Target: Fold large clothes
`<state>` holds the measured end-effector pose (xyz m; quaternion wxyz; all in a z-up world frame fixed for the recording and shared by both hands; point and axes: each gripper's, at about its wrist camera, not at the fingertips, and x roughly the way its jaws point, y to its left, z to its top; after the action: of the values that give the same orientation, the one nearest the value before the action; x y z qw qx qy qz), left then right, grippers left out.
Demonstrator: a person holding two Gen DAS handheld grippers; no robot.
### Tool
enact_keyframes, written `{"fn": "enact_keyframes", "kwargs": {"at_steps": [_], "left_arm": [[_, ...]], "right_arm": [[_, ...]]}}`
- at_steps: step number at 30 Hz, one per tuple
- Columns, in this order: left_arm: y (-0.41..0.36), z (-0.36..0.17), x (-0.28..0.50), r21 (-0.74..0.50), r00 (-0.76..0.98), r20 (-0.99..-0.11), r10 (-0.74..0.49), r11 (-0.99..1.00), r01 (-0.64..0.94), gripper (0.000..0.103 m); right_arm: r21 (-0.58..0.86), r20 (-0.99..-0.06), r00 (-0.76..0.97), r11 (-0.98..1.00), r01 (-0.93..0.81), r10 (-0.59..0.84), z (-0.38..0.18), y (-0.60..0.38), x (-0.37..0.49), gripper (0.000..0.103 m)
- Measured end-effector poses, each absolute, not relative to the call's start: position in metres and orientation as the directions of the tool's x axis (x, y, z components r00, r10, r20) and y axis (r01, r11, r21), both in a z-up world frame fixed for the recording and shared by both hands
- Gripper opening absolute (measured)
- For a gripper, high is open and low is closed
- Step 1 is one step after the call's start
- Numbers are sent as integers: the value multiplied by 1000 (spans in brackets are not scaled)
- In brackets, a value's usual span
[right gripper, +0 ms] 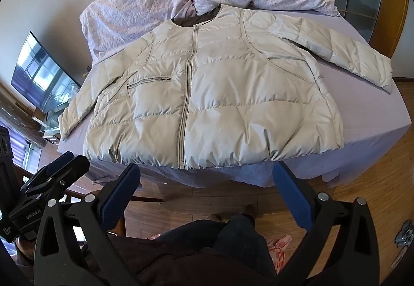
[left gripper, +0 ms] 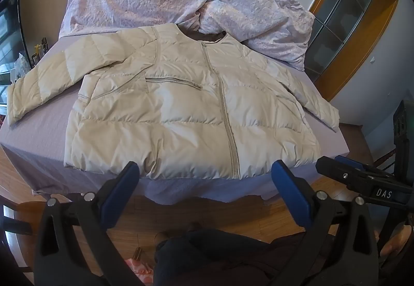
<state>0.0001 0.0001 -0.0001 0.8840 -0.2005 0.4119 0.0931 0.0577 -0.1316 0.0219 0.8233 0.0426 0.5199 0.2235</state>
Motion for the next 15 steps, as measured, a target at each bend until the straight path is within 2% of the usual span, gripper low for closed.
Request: {"fn": "enact_keyframes", "kwargs": {"at_steps": [15], "left_arm": [[0, 0, 0, -276, 646, -763, 1, 903, -329, 101]], "right_arm": [[305, -836, 359, 896, -323, 414, 23, -131, 59, 102]]}}
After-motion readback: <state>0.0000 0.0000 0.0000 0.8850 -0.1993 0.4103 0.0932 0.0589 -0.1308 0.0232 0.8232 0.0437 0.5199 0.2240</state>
